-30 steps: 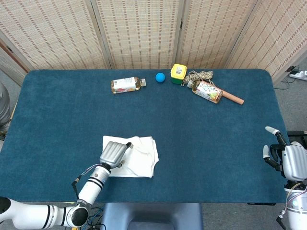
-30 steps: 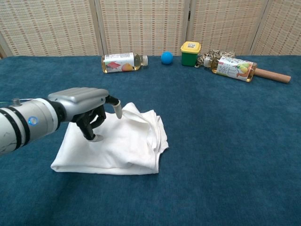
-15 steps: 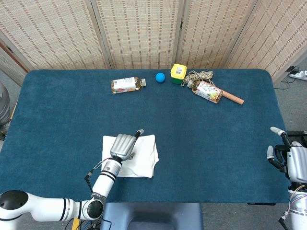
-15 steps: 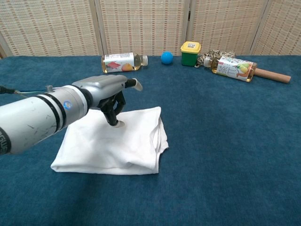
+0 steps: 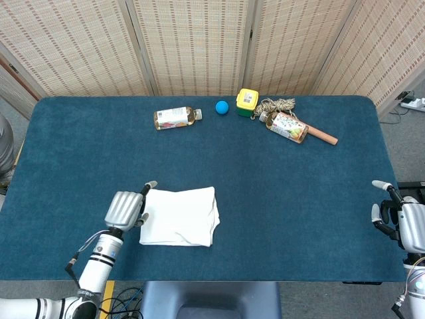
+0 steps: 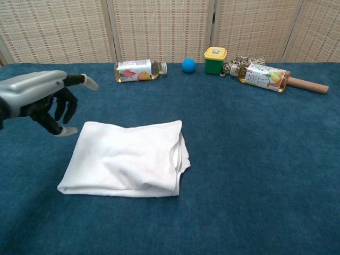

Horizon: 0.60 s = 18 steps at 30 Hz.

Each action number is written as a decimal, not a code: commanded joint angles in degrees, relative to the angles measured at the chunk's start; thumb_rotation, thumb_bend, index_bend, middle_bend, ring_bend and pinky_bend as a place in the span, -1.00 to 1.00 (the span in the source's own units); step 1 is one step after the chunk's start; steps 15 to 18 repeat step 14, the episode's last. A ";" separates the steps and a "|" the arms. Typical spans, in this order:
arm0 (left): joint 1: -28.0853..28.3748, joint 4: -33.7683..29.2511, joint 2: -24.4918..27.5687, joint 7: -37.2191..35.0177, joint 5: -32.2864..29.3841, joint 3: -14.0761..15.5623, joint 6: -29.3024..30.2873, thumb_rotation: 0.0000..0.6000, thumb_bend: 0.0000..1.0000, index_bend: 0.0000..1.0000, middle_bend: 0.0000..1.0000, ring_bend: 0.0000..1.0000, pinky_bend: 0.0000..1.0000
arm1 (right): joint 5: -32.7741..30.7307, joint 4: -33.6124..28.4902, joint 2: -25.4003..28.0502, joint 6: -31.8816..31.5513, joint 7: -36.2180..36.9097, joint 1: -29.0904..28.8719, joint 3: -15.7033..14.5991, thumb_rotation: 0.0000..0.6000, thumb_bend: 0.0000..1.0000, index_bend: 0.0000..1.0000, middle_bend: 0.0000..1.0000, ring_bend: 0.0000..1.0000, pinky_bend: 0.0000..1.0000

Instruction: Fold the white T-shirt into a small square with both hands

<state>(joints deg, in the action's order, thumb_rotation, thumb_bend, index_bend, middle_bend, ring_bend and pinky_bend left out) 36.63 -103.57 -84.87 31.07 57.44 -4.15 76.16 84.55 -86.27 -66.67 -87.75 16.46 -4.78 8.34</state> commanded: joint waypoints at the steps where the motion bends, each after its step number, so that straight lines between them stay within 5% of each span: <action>1: -4.73 1.85 2.47 -5.73 3.17 2.36 3.71 1.00 -0.37 -0.57 0.25 0.09 0.35 | 1.74 0.49 2.29 3.21 0.96 -0.81 -2.09 1.00 0.07 -0.44 0.40 0.35 0.51; 11: -15.63 7.61 7.19 -17.11 10.69 5.76 11.94 1.00 -0.43 -0.53 -0.04 -0.18 0.10 | 5.87 7.09 0.94 3.09 2.20 -1.84 -4.14 1.00 0.06 -0.45 -0.25 -0.34 -0.11; 18: -18.85 9.63 7.72 -19.97 12.85 6.63 14.65 1.00 -0.43 -0.53 -0.08 -0.22 0.05 | 6.33 8.99 -0.24 1.82 2.68 -1.50 -4.35 1.00 0.03 -0.49 -0.34 -0.44 -0.18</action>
